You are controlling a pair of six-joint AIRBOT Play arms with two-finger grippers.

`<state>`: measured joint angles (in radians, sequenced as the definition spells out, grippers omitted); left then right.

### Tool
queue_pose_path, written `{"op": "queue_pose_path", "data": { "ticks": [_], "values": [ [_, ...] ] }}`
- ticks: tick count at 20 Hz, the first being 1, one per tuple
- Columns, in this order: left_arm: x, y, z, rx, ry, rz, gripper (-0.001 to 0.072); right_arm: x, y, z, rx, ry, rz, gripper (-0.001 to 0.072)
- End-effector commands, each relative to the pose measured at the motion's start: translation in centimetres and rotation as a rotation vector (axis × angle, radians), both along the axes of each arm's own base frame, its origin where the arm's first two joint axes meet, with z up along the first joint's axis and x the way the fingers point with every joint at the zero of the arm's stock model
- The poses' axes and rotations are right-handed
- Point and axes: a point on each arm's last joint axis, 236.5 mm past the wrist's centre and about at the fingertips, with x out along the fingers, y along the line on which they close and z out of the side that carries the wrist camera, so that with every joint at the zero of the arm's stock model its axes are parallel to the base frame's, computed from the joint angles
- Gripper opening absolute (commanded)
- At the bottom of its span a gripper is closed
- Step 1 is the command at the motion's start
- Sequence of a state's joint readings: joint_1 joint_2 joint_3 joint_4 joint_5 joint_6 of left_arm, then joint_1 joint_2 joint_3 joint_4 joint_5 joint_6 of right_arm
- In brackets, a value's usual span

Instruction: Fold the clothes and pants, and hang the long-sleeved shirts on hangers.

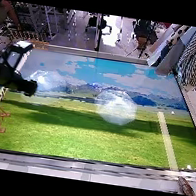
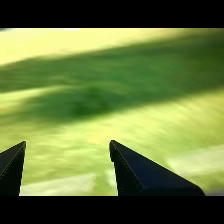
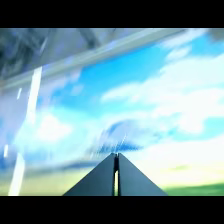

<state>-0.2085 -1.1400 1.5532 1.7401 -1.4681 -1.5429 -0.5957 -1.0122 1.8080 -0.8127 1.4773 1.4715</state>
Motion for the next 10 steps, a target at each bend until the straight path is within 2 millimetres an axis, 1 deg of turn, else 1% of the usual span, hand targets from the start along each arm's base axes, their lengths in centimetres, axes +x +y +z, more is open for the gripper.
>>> {"op": "queue_pose_path", "data": {
  "ticks": [1, 2, 3, 6, 10],
  "values": [
    [1.5, 6.2, 4.1, 0.194, -0.180, 0.171, 0.0545, 0.7, 6.8, -5.8, -0.246, 0.112, 0.280, 0.0030],
    [1.5, 6.2, 4.0, 0.194, -0.178, 0.171, 0.0545, 1.4, 6.3, -5.7, -0.321, 0.090, 0.259, 0.0030],
    [1.6, 6.2, 3.9, 0.195, -0.175, 0.171, 0.0545, 2.2, 6.0, -5.1, -0.357, 0.055, 0.234, 0.0030],
    [1.7, 6.2, 3.7, 0.196, -0.171, 0.170, 0.0545, 2.2, 6.9, -4.8, -0.342, 0.037, 0.255, 0.0027],
    [1.7, 6.2, 3.7, 0.197, -0.170, 0.170, 0.0544, 2.4, 6.8, -4.6, -0.343, 0.028, 0.248, 0.0027]
  ]
}}
